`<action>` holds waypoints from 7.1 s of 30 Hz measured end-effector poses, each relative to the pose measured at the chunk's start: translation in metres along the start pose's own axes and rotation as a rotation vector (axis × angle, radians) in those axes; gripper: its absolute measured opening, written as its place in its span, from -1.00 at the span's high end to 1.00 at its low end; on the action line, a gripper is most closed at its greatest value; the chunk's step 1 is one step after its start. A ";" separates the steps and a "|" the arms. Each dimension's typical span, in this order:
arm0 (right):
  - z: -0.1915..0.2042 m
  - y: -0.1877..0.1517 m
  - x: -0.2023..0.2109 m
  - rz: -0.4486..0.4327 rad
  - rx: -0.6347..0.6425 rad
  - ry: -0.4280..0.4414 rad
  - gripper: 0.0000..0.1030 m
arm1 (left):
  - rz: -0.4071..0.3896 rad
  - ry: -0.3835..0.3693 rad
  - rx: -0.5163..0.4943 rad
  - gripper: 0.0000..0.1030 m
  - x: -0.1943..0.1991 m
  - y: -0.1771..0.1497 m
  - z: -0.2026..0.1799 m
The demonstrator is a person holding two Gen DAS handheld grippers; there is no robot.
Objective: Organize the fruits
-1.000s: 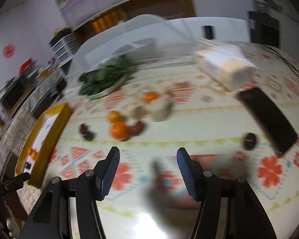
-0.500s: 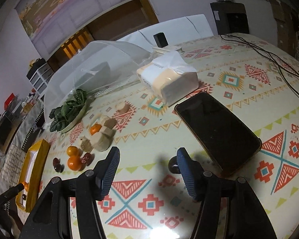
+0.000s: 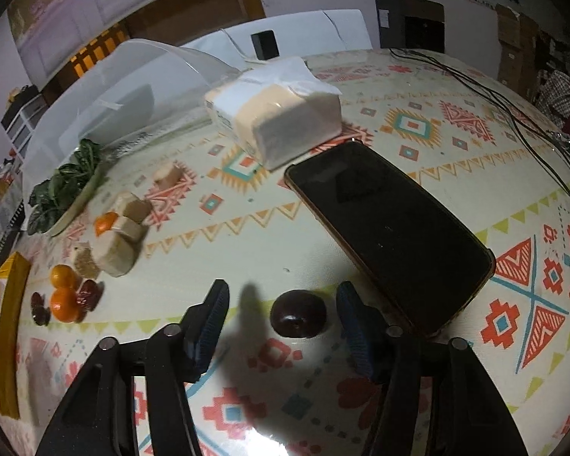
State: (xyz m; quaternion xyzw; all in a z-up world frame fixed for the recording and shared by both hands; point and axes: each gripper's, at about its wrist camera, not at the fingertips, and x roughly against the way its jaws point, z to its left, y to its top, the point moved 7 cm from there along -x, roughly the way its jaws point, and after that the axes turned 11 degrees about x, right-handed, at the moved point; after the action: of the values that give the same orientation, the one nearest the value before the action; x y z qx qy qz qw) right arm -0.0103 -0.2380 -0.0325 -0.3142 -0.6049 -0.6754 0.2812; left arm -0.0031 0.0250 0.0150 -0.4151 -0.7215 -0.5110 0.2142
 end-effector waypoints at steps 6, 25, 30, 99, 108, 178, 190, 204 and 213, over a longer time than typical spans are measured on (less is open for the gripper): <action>-0.004 0.002 0.002 -0.027 -0.013 0.002 0.45 | 0.034 0.004 -0.096 -0.37 -0.043 0.003 -0.029; 0.008 0.004 0.008 -0.073 0.003 0.073 0.47 | 0.084 0.039 -0.119 0.26 -0.120 0.018 -0.038; 0.008 0.005 0.009 -0.078 0.006 0.073 0.47 | 0.066 0.038 -0.085 0.33 -0.114 0.020 -0.032; 0.511 -0.002 0.048 0.128 0.501 0.755 0.47 | -0.238 0.242 0.299 0.32 0.150 -0.017 0.266; 0.557 -0.027 -0.012 0.229 0.568 0.697 0.45 | -0.187 0.228 0.357 0.32 0.126 -0.024 0.288; 0.176 0.023 0.097 -0.145 0.213 0.305 -0.46 | -0.168 0.034 0.005 -0.73 0.048 -0.015 0.027; 0.179 0.030 0.056 -0.100 0.178 0.338 -0.46 | -0.181 0.084 0.014 -0.73 0.015 -0.005 0.040; 0.187 0.046 -0.002 -0.025 0.206 0.326 -0.43 | -0.115 0.069 0.078 -0.73 -0.008 -0.010 0.058; 0.245 0.054 -0.026 0.007 0.402 0.312 -0.42 | -0.080 0.048 0.168 -0.73 -0.015 -0.010 0.076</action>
State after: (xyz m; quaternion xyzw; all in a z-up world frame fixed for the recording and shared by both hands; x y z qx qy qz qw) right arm 0.0680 -0.0001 -0.0006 -0.1463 -0.6753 -0.5809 0.4303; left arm 0.0053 0.0874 -0.0308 -0.3540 -0.7726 -0.4666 0.2451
